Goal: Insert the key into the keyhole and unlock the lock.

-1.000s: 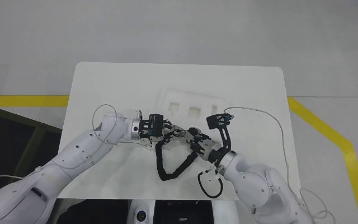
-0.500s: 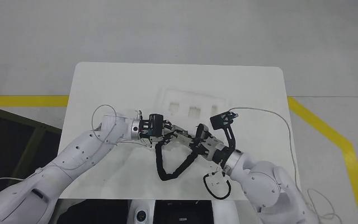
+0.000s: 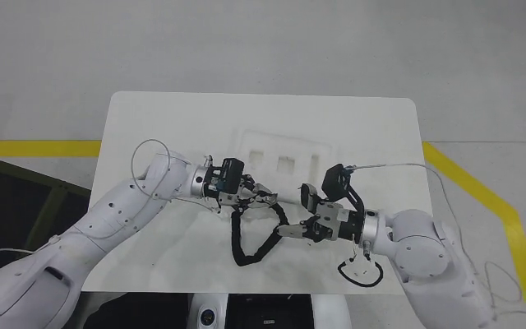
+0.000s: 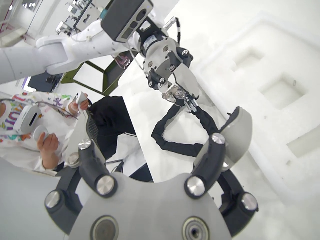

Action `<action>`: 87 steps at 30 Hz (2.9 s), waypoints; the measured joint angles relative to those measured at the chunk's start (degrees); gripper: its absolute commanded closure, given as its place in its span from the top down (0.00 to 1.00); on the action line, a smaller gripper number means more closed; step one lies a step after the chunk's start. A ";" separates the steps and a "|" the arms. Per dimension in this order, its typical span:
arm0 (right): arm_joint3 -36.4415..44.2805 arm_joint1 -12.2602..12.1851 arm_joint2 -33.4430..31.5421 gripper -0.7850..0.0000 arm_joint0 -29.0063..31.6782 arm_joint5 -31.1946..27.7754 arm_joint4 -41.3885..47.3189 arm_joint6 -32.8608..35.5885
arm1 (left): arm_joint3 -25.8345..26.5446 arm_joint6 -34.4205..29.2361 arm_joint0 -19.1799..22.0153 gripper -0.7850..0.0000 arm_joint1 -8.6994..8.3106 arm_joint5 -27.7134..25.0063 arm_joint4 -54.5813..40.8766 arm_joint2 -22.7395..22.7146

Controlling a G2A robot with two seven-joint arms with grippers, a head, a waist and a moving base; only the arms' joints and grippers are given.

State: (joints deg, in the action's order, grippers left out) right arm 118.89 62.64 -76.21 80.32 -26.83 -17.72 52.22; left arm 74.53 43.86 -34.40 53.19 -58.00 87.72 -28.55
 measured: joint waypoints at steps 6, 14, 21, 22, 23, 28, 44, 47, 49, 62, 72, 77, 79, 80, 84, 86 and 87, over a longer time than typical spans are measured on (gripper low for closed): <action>-0.41 -0.10 -0.51 1.00 -0.16 -2.12 1.59 -0.12 | 1.31 -2.00 5.10 0.00 -0.94 0.00 -2.36 4.47; -0.22 -0.10 -0.49 1.00 -0.24 -2.28 1.34 -0.24 | 3.27 -5.21 9.17 0.00 -2.20 0.00 -7.04 8.88; 1.25 -0.36 1.52 1.00 -4.17 -16.43 -15.09 -4.48 | 3.95 -7.80 11.56 0.00 -2.91 0.00 -11.58 12.45; 1.34 -0.37 1.79 1.00 -4.61 -18.24 -17.42 -5.37 | 3.97 -8.09 11.84 0.00 -2.99 0.00 -12.14 12.82; 1.41 -0.37 2.03 1.00 -5.01 -19.90 -19.68 -6.39 | 3.98 -8.37 12.10 0.00 -3.08 0.00 -12.71 13.17; 2.41 -0.22 3.74 1.00 -6.57 -25.21 -33.16 -12.77 | 4.36 -9.61 13.40 0.00 -3.53 0.00 -15.23 14.90; 3.71 -0.77 6.23 1.00 -10.20 -31.30 -45.30 -15.40 | 4.27 -11.60 15.27 0.00 -4.32 0.00 -19.64 17.90; 4.46 -1.48 7.77 1.00 -12.70 -31.19 -51.46 -18.32 | 4.40 -11.94 15.78 0.00 -4.43 0.00 -20.35 18.40; 4.91 -2.14 8.85 1.00 -14.18 -31.16 -55.64 -21.24 | 4.43 -12.16 16.07 0.00 -4.51 0.00 -20.79 18.72; 3.73 -6.35 13.80 0.49 -18.65 -31.17 -68.51 -30.45 | 4.49 -13.19 15.65 0.00 -4.92 0.00 -22.12 18.81; 4.23 -7.83 14.34 0.47 -19.13 -30.29 -69.44 -32.26 | 4.57 -12.86 15.34 0.00 -5.00 0.00 -21.98 18.81; 4.33 -7.77 14.38 0.44 -18.67 -28.60 -69.64 -32.73 | 4.72 -12.80 15.15 0.00 -4.92 0.00 -21.91 18.81; 4.34 -7.75 14.68 0.42 -18.75 -28.82 -69.99 -33.01 | 4.67 -12.81 15.03 0.00 -4.86 0.00 -21.91 18.81; 4.30 -7.74 14.84 0.39 -18.80 -28.94 -70.15 -33.10 | 4.65 -12.81 14.98 0.00 -4.83 0.00 -21.92 18.81; 3.90 -7.68 15.40 0.21 -18.98 -29.05 -70.64 -33.61 | 4.51 -12.59 14.83 0.00 -4.66 0.00 -21.83 18.81; 3.63 -7.66 15.62 0.16 -19.00 -29.03 -70.78 -33.81 | 4.51 -12.52 14.83 0.00 -4.58 0.00 -21.80 18.81; 3.43 -7.64 15.76 0.11 -19.03 -29.05 -70.82 -33.92 | 4.51 -12.49 14.87 0.00 -4.54 0.00 -21.78 18.81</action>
State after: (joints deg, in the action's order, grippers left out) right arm 122.32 55.00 -60.45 61.29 -55.88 -88.54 18.30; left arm 79.04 31.37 -19.53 48.65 -58.00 65.94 -9.74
